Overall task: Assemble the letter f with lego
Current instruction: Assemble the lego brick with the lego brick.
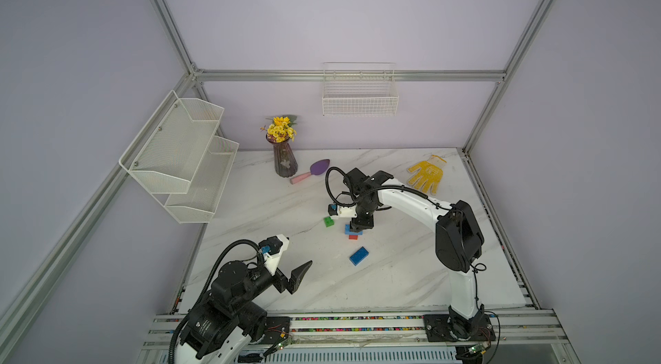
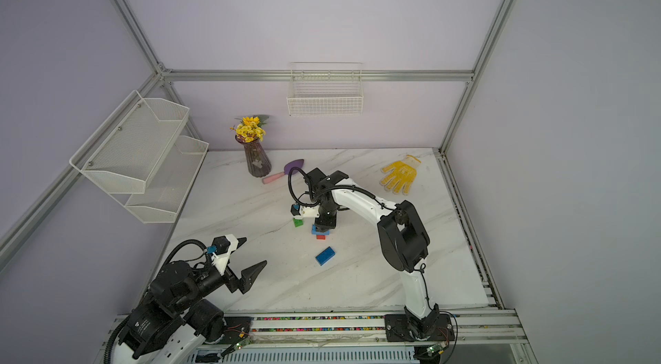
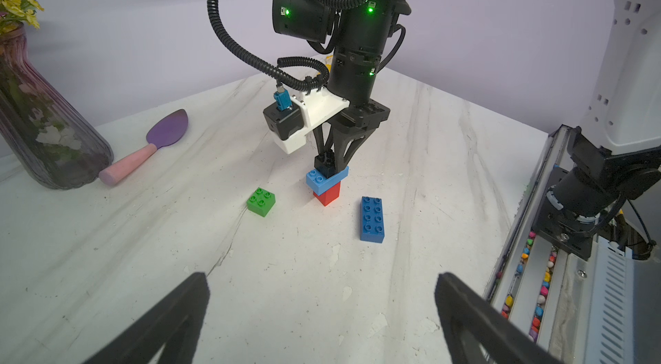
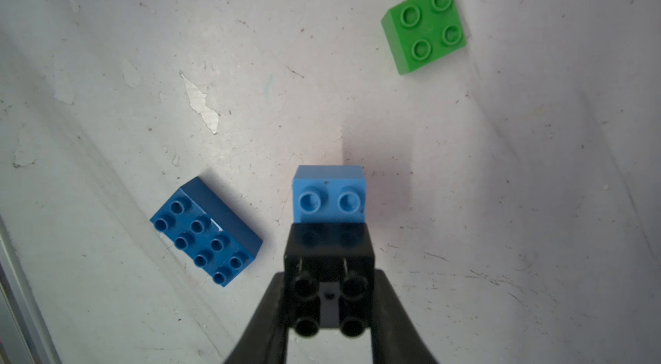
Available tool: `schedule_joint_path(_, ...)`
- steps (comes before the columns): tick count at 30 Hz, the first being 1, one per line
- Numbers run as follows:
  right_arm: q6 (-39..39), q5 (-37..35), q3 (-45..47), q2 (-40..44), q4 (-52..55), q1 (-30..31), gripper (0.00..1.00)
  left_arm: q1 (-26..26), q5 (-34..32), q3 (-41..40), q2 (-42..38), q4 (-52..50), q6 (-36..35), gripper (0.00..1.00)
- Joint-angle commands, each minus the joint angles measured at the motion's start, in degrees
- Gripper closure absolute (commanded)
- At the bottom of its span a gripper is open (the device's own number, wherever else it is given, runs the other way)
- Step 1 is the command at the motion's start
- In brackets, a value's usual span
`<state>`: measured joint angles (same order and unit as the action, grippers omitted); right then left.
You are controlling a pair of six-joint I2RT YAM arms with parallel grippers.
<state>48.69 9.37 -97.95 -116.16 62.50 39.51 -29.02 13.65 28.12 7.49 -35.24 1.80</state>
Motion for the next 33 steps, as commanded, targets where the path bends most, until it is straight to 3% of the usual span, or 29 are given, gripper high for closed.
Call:
schedule_joint_path(1, 1.6, -1.4, -0.6, -2.5, 1.8, 0.0, 1.00, -0.3, 0.1, -0.8, 0.2, 2.1, -1.6, 0.00)
schedule_joint_path(17, 1.6, -4.2, -4.3, -7.8, 6.0, 1.9, 1.00, -0.3, 0.5, -0.7, 0.3, 2.1, -1.7, 0.00)
schedule_joint_path(33, 0.4, -4.5, -1.2, -7.5, 4.4, 2.4, 1.00, -0.3, 0.8, -0.7, 0.3, 2.1, -1.8, 0.00)
